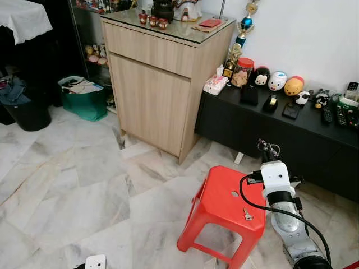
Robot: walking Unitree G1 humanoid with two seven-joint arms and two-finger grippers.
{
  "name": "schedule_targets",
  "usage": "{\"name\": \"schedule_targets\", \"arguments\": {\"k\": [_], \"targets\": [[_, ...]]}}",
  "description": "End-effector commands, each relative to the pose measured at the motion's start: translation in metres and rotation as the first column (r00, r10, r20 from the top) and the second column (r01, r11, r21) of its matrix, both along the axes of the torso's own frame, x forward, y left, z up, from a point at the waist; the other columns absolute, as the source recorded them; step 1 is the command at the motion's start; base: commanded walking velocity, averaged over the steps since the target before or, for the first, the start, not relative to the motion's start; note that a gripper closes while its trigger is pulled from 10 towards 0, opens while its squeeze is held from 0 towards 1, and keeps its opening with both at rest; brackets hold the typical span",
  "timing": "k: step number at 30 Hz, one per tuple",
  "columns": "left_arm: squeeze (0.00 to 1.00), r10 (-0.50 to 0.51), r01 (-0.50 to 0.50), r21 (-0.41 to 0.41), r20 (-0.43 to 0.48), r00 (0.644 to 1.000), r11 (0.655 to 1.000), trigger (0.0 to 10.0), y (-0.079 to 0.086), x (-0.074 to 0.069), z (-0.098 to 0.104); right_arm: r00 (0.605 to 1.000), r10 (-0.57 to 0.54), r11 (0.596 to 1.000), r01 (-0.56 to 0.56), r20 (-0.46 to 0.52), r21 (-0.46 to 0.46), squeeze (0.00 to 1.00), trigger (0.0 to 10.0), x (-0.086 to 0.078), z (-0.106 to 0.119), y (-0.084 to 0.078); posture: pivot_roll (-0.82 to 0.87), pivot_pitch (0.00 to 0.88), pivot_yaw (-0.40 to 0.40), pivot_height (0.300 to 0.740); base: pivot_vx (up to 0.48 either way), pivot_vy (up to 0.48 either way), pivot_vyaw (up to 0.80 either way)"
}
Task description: Hang keys on a hook
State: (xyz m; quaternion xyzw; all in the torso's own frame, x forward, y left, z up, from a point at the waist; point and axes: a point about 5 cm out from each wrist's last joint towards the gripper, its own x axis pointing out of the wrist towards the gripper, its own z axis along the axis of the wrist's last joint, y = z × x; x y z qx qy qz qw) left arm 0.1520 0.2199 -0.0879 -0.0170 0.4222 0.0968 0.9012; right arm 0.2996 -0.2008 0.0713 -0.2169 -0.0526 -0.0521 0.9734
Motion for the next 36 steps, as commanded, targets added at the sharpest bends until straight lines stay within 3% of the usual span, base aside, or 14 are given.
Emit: {"name": "schedule_targets", "arguments": {"k": [1,12,21,23,36], "targets": [[0.0,-0.024,0.023,-0.014,-0.025,0.999,1.0,10.0,-0.006,-0.006,-0.004,1.0,-0.017,1.0,0.017,0.018,-0.013,0.0,10.0,0.002,0.004,-0.006,0.08,0.0,-0.127,0.718,0.0,-0.274,0.0],[0.0,-0.021,0.02,-0.014,-0.027,0.999,1.0,10.0,-0.005,-0.007,-0.004,1.0,-0.023,1.0,0.023,0.019,-0.016,0.0,10.0,0.002,0.005,-0.005,0.08,0.0,-0.129,0.718,0.0,-0.128,0.0],[0.0,-0.015,0.015,-0.014,-0.023,1.0,1.0,10.0,-0.006,-0.005,-0.003,0.99,-0.138,0.982,0.141,-0.025,0.126,0.0,10.0,0.001,-0.002,-0.018,0.08,0.0,-0.135,0.718,0.0,-0.255,0.0],[0.0,-0.008,0.008,-0.016,-0.021,1.0,1.0,10.0,-0.006,-0.005,-0.003,0.981,-0.188,0.962,0.194,-0.049,0.19,0.0,10.0,0.0,-0.004,-0.024,0.08,0.0,-0.137,0.718,0.0,-0.339,0.0],[0.0,0.003,-0.003,-0.014,-0.021,1.0,1.0,10.0,-0.005,-0.004,-0.003,0.972,-0.215,0.952,0.229,-0.092,0.205,0.0,10.0,-0.004,-0.012,-0.028,0.07,0.0,-0.13,0.718,0.0,-0.046,0.0]]}}
